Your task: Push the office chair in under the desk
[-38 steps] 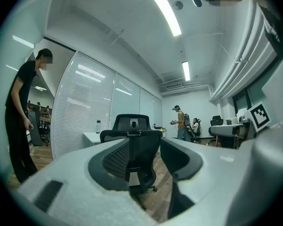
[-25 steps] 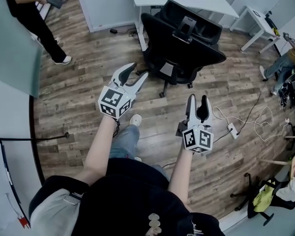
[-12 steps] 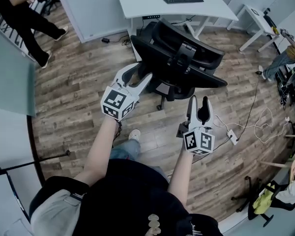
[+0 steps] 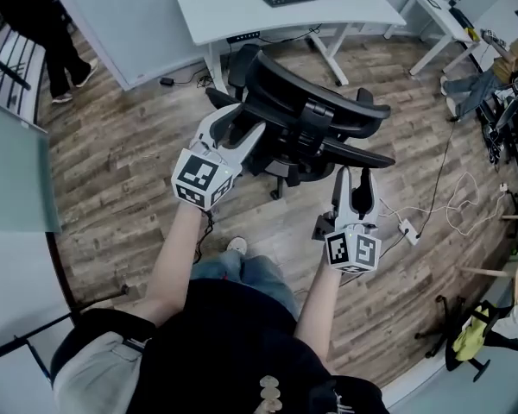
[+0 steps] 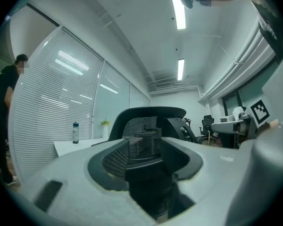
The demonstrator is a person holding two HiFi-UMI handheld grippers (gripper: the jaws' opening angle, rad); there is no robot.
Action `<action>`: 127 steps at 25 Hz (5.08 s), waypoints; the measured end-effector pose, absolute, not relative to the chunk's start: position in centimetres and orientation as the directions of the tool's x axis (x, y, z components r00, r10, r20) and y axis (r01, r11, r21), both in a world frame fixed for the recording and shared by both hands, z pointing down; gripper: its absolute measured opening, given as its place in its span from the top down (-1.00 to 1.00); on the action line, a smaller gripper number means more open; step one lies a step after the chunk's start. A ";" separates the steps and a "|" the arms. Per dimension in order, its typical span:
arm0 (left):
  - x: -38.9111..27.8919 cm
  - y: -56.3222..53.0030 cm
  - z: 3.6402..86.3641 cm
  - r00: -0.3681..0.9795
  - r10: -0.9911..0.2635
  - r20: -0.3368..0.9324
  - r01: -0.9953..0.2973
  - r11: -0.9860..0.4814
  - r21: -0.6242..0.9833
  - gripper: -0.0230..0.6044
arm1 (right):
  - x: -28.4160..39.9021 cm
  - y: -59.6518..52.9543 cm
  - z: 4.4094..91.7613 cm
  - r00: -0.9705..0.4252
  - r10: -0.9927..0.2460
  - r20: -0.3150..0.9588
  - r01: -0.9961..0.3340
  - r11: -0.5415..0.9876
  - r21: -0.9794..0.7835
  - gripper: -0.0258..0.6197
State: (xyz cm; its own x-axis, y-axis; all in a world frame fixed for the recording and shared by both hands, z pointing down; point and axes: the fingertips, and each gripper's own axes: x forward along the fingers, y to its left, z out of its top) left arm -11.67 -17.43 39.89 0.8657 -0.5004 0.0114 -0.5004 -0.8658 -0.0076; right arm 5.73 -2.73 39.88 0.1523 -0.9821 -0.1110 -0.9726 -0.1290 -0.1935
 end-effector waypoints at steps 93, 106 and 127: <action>5.0 -30.6 51.7 0.366 -0.389 0.845 0.362 -0.778 -0.514 0.50 | 18.5 -23.8 53.3 -0.158 -0.450 0.879 -0.202 0.886 0.417 0.61; 15.4 -43.5 51.1 0.322 -0.454 0.831 0.227 -0.815 -0.533 0.50 | 29.9 -39.3 53.2 -0.229 -0.400 0.887 -0.054 0.915 0.399 0.62; 21.5 -53.2 51.4 0.218 -0.519 0.827 0.065 -0.837 -0.543 0.50 | 36.6 -52.1 53.6 -0.289 -0.365 0.885 0.115 0.905 0.411 0.62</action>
